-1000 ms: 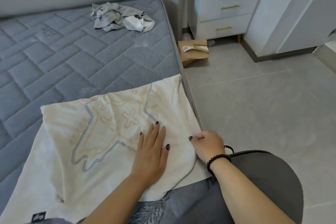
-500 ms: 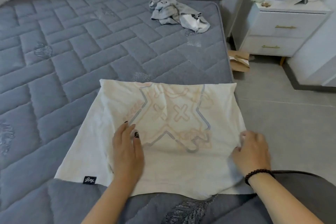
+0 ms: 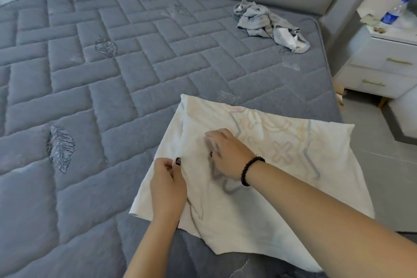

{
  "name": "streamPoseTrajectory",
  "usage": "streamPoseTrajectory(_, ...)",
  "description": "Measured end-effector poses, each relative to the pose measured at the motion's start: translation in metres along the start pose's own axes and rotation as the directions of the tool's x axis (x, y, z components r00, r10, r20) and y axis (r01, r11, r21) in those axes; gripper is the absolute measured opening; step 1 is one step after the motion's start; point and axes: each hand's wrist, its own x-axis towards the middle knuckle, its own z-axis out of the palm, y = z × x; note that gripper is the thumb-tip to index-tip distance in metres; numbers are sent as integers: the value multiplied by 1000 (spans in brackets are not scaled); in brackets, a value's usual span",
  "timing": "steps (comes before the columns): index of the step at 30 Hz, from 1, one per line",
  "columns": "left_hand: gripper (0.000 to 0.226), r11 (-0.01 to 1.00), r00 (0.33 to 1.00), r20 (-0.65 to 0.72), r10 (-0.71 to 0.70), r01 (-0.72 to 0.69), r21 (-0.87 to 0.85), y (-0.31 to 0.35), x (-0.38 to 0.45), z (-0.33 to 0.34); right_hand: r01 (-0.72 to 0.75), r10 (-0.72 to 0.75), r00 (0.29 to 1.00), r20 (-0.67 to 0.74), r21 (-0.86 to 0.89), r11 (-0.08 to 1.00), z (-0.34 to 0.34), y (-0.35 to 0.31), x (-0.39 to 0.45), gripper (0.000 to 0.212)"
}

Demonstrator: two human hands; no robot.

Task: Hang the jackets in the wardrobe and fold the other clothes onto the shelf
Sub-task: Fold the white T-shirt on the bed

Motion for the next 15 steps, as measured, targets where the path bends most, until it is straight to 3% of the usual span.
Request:
streamPoseTrajectory(2,12,994,998,-34,-54,50,-100,-8,0,-11,-14,17,996,87,-36,999,2,-9,24,45)
streamPoseTrajectory(6,23,988,993,-90,-71,58,-143,-26,-9,-23,-25,81,967,241,-227,974,17,-12,47,47)
streamPoseTrajectory(8,26,991,992,-121,-38,22,-129,-31,-9,-26,-24,77,977,199,-253,967,22,-12,51,44)
streamPoseTrajectory(10,10,993,991,-129,48,-61,-101,-36,-10,-27,8,21,994,111,-255,967,24,-11,53,43)
streamPoseTrajectory(11,15,992,989,-112,95,-103,-68,-37,-10,-26,31,-12,997,71,-273,961,24,-10,51,46)
streamPoseTrajectory(13,48,978,979,-33,203,-201,46,-40,-14,-21,85,-93,996,-8,-337,938,29,-6,41,52)
streamPoseTrajectory(15,61,929,951,14,310,-306,211,-40,-16,-17,121,-156,985,-74,-350,929,39,6,21,56)
